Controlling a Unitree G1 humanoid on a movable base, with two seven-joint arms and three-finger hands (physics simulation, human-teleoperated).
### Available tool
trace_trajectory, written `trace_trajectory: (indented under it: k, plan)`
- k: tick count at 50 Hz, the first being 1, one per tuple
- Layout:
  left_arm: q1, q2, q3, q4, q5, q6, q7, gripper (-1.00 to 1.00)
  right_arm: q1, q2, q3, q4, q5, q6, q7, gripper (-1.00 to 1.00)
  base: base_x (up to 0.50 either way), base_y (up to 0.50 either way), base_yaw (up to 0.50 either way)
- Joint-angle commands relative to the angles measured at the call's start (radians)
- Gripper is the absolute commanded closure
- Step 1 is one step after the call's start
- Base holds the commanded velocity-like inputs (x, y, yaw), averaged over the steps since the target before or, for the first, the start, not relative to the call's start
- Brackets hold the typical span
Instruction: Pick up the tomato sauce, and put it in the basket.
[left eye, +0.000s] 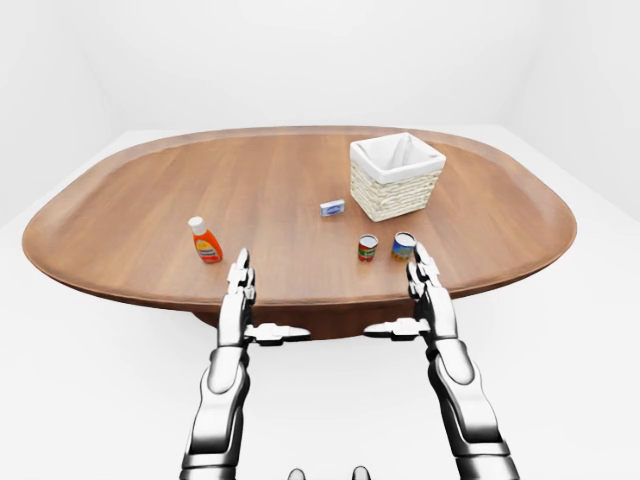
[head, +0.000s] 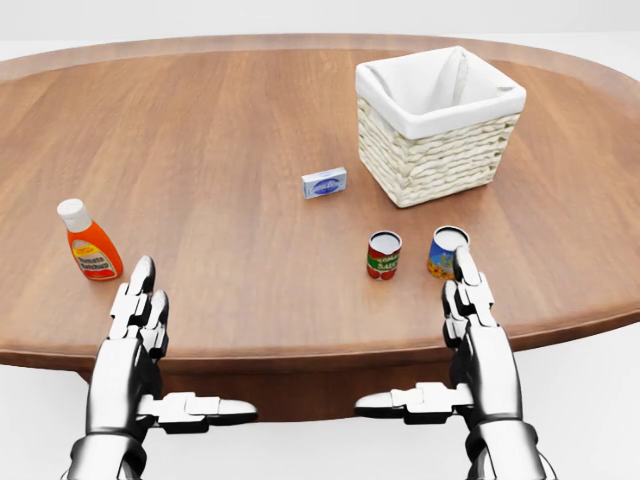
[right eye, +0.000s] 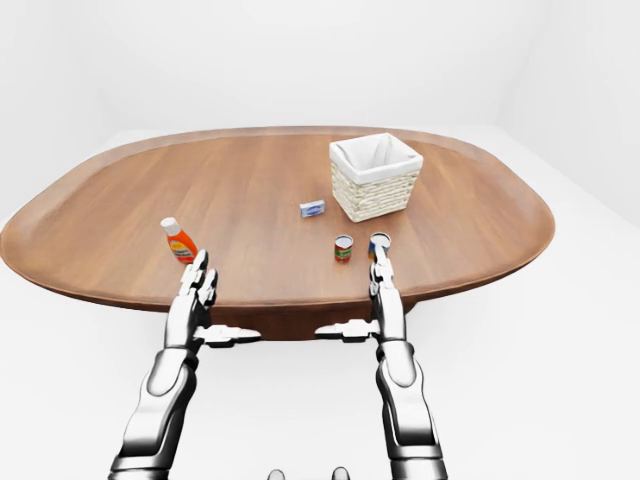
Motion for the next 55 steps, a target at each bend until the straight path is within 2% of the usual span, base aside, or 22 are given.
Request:
trace_trajectory:
  k: [1, 5, 10, 12, 13, 15, 18, 23, 27, 29, 30, 31, 34, 37, 40, 41, 42, 44, 48, 50, 51, 55]
  plan:
    - [0.012, 0.009, 0.017, -0.020, -0.006, 0.001, -0.025, -1.00, 0.011, -0.015, -0.032, -0.044, 0.012, 0.015, 0.026, -1.00, 0.00, 0.00, 0.00]
    - [0.012, 0.010, 0.020, -0.024, -0.011, 0.003, -0.026, -1.00, 0.016, -0.016, -0.037, -0.044, 0.012, 0.005, 0.028, -1.00, 0.00, 0.00, 0.00]
    - [0.015, 0.011, 0.023, -0.037, -0.014, 0.008, -0.028, -1.00, 0.023, -0.015, -0.035, -0.082, 0.009, 0.028, 0.027, -1.00, 0.00, 0.00, 0.00]
    - [0.016, 0.014, 0.031, -0.067, -0.022, 0.028, -0.029, -1.00, 0.031, -0.014, -0.035, -0.107, 0.008, 0.038, 0.027, -1.00, 0.00, 0.00, 0.00]
    - [0.020, 0.017, 0.040, -0.108, -0.033, 0.054, -0.031, -1.00, 0.042, -0.016, -0.042, -0.156, 0.013, 0.064, 0.027, -1.00, 0.00, 0.00, 0.00]
    - [0.022, 0.020, 0.050, -0.161, -0.041, 0.087, -0.030, -1.00, 0.058, -0.018, -0.053, -0.220, 0.020, 0.077, 0.029, -1.00, 0.00, 0.00, 0.00]
    - [0.022, 0.026, 0.075, -0.250, -0.061, 0.087, -0.029, -1.00, 0.092, -0.021, -0.087, -0.371, 0.034, 0.077, 0.031, -1.00, 0.00, 0.00, 0.00]
    - [-0.006, 0.035, 0.167, -0.416, -0.111, 0.087, 0.048, -1.00, 0.153, -0.023, -0.206, -0.680, 0.050, 0.077, 0.050, -1.00, 0.00, 0.00, 0.00]
    - [-0.012, 0.048, 0.219, -0.507, -0.157, 0.087, 0.082, -1.00, 0.172, -0.001, -0.356, -0.863, 0.129, 0.077, 0.091, -1.00, 0.00, 0.00, 0.00]
    - [-0.028, 0.059, 0.261, -0.561, -0.212, 0.087, 0.098, -1.00, 0.178, -0.002, -0.478, -0.994, 0.203, 0.077, 0.110, -1.00, 0.00, 0.00, 0.00]
    - [-0.033, 0.067, 0.271, -0.576, -0.220, 0.087, 0.105, -1.00, 0.172, 0.005, -0.488, -1.003, 0.199, 0.077, 0.120, -1.00, 0.00, 0.00, 0.00]
    - [-0.071, 0.086, 0.345, -0.619, -0.283, 0.087, 0.144, -1.00, 0.216, -0.038, -0.548, -1.021, 0.300, 0.077, 0.086, -1.00, 0.00, 0.00, 0.00]
    - [-0.084, 0.125, 0.387, -0.649, -0.347, 0.087, 0.170, -1.00, 0.338, -0.190, -0.540, -1.027, 0.461, 0.077, -0.069, -1.00, 0.00, 0.00, 0.00]
    - [-0.111, 0.181, 0.492, -0.719, -0.479, 0.087, 0.227, -1.00, 0.585, -0.387, -0.653, -1.027, 0.704, 0.077, -0.232, -1.00, 0.00, 0.00, 0.00]
    - [-0.115, 0.213, 0.540, -0.766, -0.559, 0.087, 0.276, -1.00, 0.739, -0.412, -0.794, -1.027, 0.848, -0.071, -0.249, -1.00, 0.00, 0.00, 0.00]
    - [-0.114, 0.221, 0.554, -0.777, -0.585, 0.087, 0.289, -1.00, 0.784, -0.354, -0.871, -1.027, 0.914, -0.097, -0.206, -1.00, 0.00, 0.00, 0.00]
    - [-0.117, 0.219, 0.583, -0.791, -0.637, 0.087, 0.320, -1.00, 0.798, -0.302, -0.910, -1.027, 0.942, -0.097, -0.159, -1.00, 0.00, 0.00, 0.00]
    - [-0.104, 0.224, 0.588, -0.799, -0.662, 0.087, 0.340, -1.00, 0.797, -0.238, -1.037, -1.027, 1.042, -0.097, -0.108, -1.00, 0.00, 0.00, 0.00]
    - [-0.099, 0.243, 0.575, -0.777, -0.670, 0.087, 0.357, -1.00, 0.728, -0.183, -1.239, -1.027, 1.185, 0.017, -0.035, -1.00, 0.00, 0.00, 0.00]
    - [-0.100, 0.245, 0.569, -0.759, -0.662, 0.087, 0.366, -1.00, 0.694, -0.186, -1.279, -1.027, 1.199, 0.063, -0.028, -1.00, 0.00, 0.00, 0.00]
    - [-0.099, 0.245, 0.569, -0.756, -0.669, 0.087, 0.368, -1.00, 0.680, -0.186, -1.283, -1.027, 1.196, 0.076, -0.026, -1.00, 0.00, 0.00, 0.00]
    - [-0.100, 0.252, 0.568, -0.757, -0.682, 0.087, 0.383, -1.00, 0.667, -0.204, -1.241, -1.027, 1.159, 0.077, -0.039, -1.00, 0.00, 0.00, 0.00]
